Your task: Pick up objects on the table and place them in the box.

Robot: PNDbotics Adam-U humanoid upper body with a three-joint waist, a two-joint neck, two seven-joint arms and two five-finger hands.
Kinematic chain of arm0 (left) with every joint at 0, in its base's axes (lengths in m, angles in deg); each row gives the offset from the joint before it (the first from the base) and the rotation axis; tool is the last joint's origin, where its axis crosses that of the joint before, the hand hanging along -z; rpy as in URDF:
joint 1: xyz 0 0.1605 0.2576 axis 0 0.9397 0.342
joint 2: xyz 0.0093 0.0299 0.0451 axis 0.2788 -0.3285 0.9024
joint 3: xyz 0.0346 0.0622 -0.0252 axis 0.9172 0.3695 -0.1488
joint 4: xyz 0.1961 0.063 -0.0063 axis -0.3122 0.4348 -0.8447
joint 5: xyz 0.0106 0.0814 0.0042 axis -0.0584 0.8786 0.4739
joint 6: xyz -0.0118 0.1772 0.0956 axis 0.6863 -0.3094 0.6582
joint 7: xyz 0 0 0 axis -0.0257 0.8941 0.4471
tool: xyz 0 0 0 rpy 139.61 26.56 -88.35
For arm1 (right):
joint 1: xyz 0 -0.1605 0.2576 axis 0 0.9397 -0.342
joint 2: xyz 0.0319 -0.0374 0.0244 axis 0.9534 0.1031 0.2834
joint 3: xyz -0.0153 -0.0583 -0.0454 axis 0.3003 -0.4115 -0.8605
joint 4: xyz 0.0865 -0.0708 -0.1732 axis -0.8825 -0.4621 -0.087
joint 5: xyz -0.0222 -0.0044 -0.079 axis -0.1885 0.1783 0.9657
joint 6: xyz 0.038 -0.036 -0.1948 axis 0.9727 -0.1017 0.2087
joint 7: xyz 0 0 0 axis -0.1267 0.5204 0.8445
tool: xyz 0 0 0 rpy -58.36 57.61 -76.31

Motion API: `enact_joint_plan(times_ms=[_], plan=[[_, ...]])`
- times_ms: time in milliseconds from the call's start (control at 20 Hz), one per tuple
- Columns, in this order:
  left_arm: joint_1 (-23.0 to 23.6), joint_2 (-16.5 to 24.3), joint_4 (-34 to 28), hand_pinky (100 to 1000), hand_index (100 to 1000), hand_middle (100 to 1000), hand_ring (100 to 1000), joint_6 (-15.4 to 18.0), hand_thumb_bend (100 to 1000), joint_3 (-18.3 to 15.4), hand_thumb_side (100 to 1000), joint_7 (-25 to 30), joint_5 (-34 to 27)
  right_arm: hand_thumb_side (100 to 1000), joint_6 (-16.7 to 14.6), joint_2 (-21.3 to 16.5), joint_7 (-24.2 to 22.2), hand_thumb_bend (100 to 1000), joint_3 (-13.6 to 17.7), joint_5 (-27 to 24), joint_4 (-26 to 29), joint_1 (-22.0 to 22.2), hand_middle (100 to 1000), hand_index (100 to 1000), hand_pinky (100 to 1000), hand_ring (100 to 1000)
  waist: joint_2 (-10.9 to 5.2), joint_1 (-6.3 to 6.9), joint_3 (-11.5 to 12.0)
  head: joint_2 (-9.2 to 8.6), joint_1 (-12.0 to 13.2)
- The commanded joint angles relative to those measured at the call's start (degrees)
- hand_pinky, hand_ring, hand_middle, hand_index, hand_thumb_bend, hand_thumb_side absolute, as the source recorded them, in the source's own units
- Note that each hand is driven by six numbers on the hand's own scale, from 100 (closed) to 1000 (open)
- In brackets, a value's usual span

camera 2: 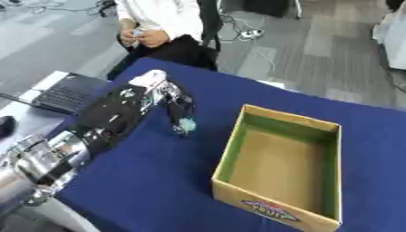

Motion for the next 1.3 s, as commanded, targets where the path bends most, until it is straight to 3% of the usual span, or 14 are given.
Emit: enact_joint_plan(times_ms=[50,600,1000,1300], plan=[[-1.64,1.12,-1.16,154,943,692,348,-0.5,1000,0.36,327,1.44,1.0,1000,-11.38,-0.88,11.42,292,0.38,-0.32,0.9,0.1,332,516,228,295,-0.76,0.17,0.09,0.18,-0.14],[-1.66,0.49,-0.94,130,917,644,308,-0.75,1000,0.79,331,2.78,2.41,1000,-11.55,-1.05,11.65,289,0.52,-0.51,0.9,0.06,333,516,230,296,-0.79,0.18,-0.06,0.07,-0.35],[-1.4,-0.57,0.04,100,779,499,187,-0.81,970,0.72,338,1.57,2.62,1000,-11.77,-1.24,11.89,282,0.75,-0.98,0.9,-0.24,332,514,231,296,-0.65,0.2,-0.3,0.05,-0.39],[-1.35,-0.61,0.63,100,750,478,173,-0.8,944,0.68,347,1.61,3.41,1000,-11.82,-1.18,11.85,282,0.76,-1.05,0.9,-0.18,332,513,230,296,-0.67,0.18,-0.16,0.11,-0.46]])
